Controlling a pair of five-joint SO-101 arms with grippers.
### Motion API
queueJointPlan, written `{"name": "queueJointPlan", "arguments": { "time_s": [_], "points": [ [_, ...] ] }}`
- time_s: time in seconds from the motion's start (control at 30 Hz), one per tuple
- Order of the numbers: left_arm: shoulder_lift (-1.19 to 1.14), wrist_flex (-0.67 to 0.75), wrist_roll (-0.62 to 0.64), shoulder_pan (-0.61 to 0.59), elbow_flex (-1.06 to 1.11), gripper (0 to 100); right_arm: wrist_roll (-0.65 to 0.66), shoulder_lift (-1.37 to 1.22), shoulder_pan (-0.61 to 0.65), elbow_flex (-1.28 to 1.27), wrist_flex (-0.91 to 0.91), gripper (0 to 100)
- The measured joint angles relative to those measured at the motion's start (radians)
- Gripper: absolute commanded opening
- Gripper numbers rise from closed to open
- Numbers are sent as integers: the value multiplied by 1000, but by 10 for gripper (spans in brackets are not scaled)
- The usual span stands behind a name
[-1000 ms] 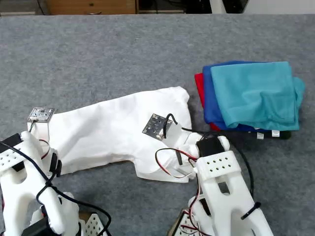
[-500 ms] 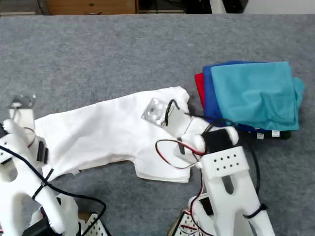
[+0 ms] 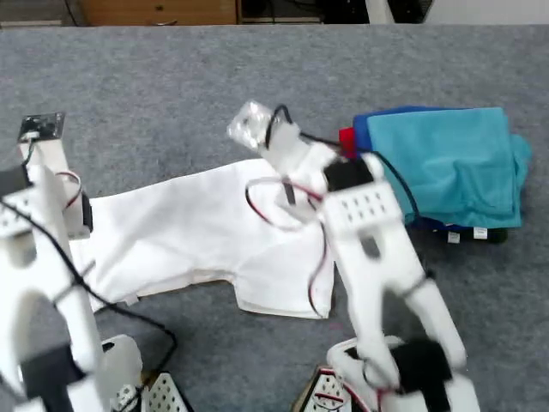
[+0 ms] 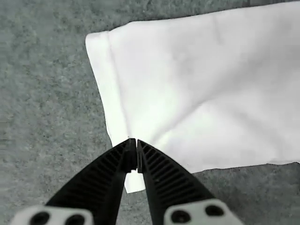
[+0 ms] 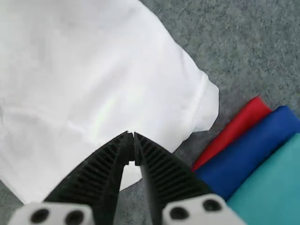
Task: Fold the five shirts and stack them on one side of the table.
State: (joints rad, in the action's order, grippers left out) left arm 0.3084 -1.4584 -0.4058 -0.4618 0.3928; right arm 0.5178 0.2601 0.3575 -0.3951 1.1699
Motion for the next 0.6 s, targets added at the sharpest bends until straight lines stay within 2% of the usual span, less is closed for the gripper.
{"name": "queueJointPlan", "arguments": {
  "time_s": [0.33,0.6],
  "points": [
    [-559,-37,98,-15,-427,19,-126,-502,-2,359,-48,2],
    [-862,-84,106,-32,-747,19,-176,-784,-112,562,-48,2]
  ]
}}
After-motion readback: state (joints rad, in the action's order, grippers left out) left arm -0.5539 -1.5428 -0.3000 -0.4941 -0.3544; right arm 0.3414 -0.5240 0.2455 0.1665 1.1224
